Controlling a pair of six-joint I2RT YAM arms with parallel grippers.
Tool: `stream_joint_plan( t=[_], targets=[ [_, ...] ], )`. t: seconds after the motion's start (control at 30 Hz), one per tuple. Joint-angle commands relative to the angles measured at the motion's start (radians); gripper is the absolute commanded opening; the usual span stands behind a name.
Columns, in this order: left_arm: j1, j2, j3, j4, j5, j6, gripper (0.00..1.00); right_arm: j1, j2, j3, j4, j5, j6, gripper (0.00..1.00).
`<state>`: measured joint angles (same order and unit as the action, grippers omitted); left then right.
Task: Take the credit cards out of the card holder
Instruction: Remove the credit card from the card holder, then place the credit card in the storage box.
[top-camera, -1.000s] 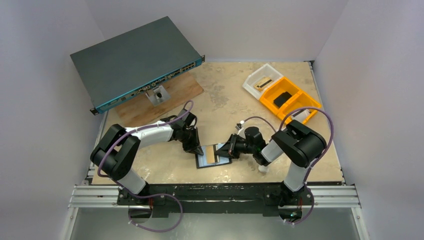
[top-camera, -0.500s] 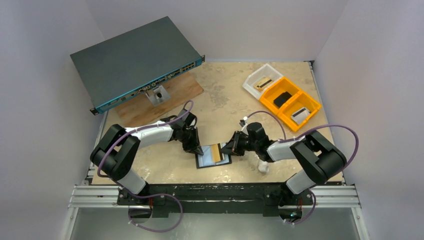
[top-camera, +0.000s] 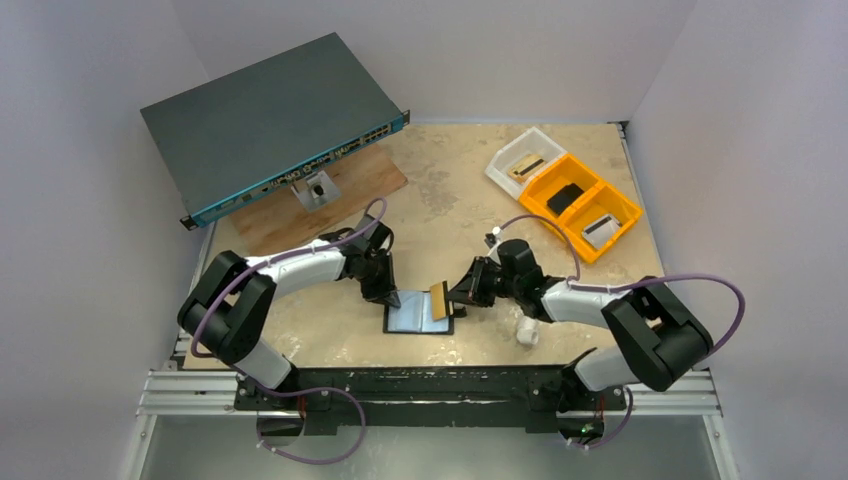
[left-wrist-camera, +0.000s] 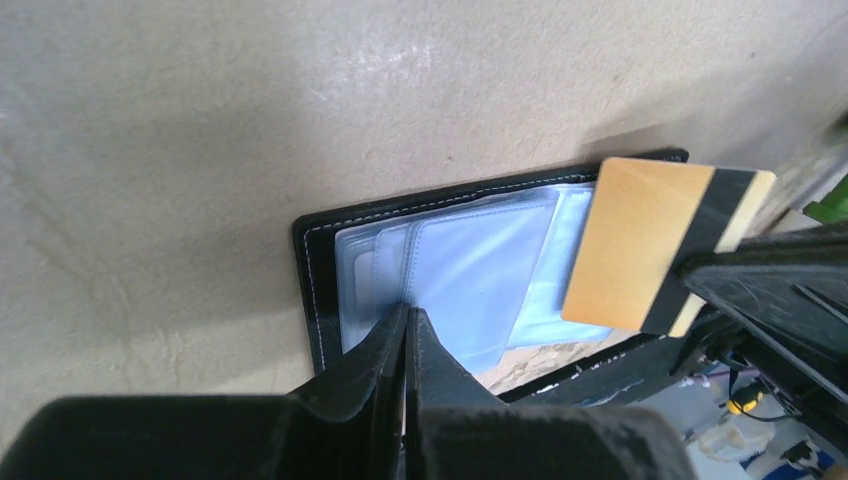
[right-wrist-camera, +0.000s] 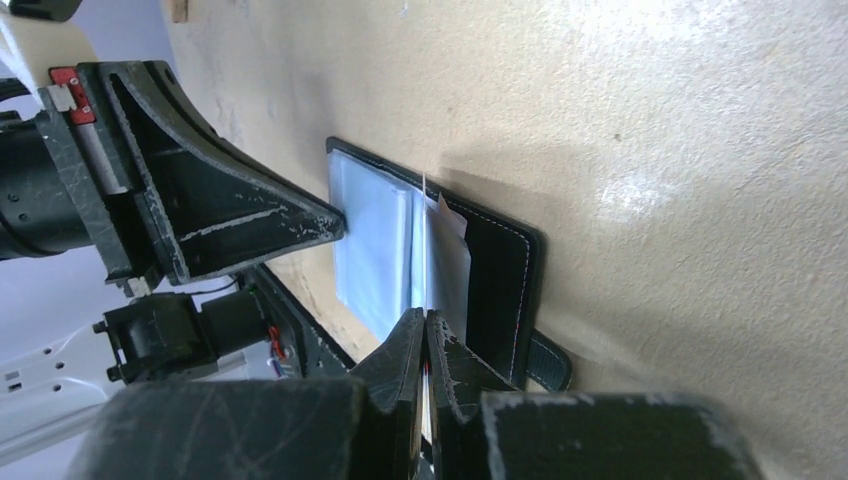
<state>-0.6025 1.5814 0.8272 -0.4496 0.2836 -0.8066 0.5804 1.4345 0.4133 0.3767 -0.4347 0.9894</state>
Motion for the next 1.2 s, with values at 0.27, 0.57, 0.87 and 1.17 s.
stream_joint_plan(
  t=[0.27,0.57,0.87,1.17],
  targets=[
    [-0.006,-0.179,0.134,-0.142,-0.053,0.147,0.5,-0.008,-0.174,0.101,-0.166,0.056,-0.035,0.0],
    [-0.007,-0.279,0.177,-0.229,-0.049,0.198,0.84,-0.052,-0.253,0.166,-0.225,0.101,0.002,0.0],
    [-0.008,-0.323,0.183,-0.285,-0.044,0.247,0.85,-0.263,-0.303,0.255,-0.301,0.123,-0.007,0.0],
    [-0.005,-0.377,0.145,-0.298,-0.009,0.263,0.85,-0.517,-0.296,0.354,-0.31,0.09,0.0,0.0]
  ],
)
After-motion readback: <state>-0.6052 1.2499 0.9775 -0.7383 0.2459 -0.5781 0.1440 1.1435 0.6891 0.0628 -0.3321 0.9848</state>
